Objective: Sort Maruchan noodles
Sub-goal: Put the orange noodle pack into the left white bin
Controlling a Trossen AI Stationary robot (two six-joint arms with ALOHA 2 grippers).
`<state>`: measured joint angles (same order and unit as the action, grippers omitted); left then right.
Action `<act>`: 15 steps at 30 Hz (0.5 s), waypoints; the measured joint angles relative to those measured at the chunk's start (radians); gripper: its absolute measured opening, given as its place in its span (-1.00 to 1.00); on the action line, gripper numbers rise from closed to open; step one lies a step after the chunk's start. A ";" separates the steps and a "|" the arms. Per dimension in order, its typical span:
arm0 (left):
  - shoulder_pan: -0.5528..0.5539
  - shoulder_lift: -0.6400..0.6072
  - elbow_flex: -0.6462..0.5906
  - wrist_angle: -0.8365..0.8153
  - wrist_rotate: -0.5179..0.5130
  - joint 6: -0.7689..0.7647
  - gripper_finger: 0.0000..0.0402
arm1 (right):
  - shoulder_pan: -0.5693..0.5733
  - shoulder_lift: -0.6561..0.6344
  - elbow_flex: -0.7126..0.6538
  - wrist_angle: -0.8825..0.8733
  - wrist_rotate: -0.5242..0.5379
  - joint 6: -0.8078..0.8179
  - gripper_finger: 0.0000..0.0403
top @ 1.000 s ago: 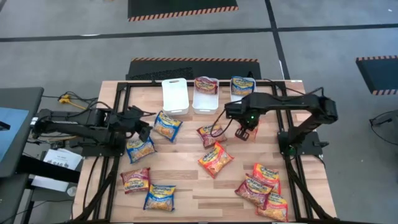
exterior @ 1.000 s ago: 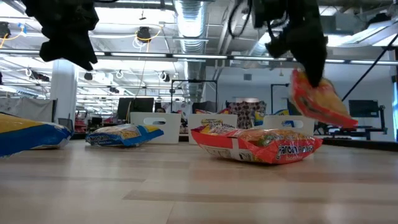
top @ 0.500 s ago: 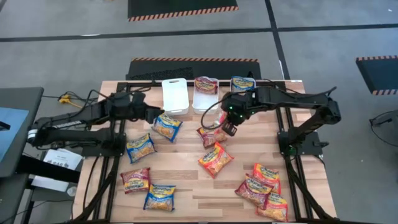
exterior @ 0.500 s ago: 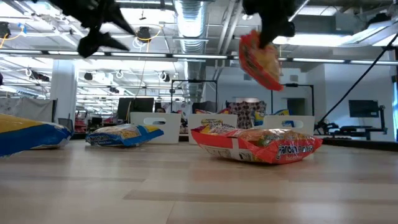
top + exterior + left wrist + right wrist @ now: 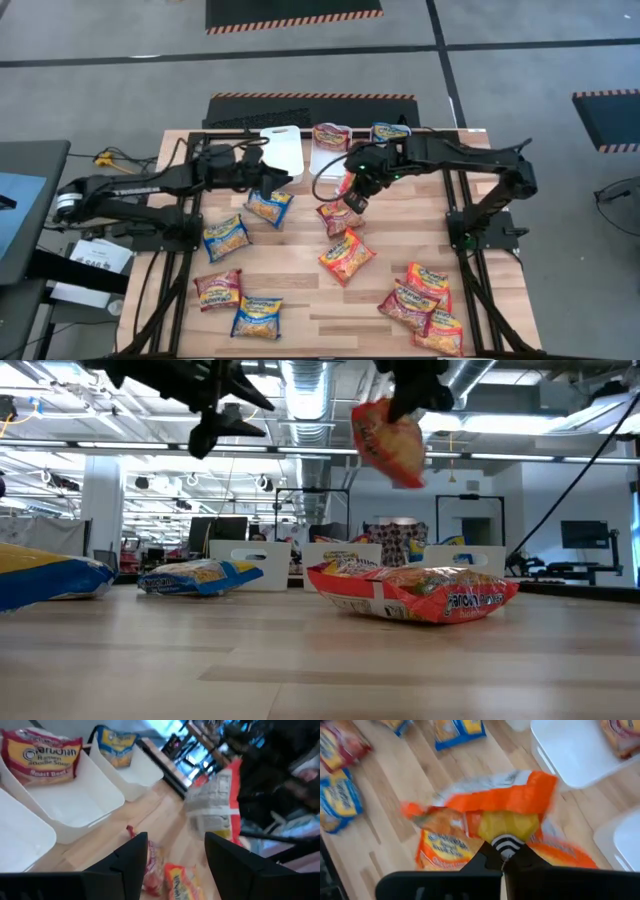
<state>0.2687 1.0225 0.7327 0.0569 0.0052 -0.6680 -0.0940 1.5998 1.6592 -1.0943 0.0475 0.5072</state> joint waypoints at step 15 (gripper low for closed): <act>-0.006 0.205 0.138 0.006 0.096 0.137 -0.09 | -0.012 0.220 0.233 -0.103 0.004 -0.029 -0.97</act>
<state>0.2623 1.2279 0.8703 0.0632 0.1017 -0.5314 -0.1058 1.8195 1.8922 -1.1970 0.0513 0.4781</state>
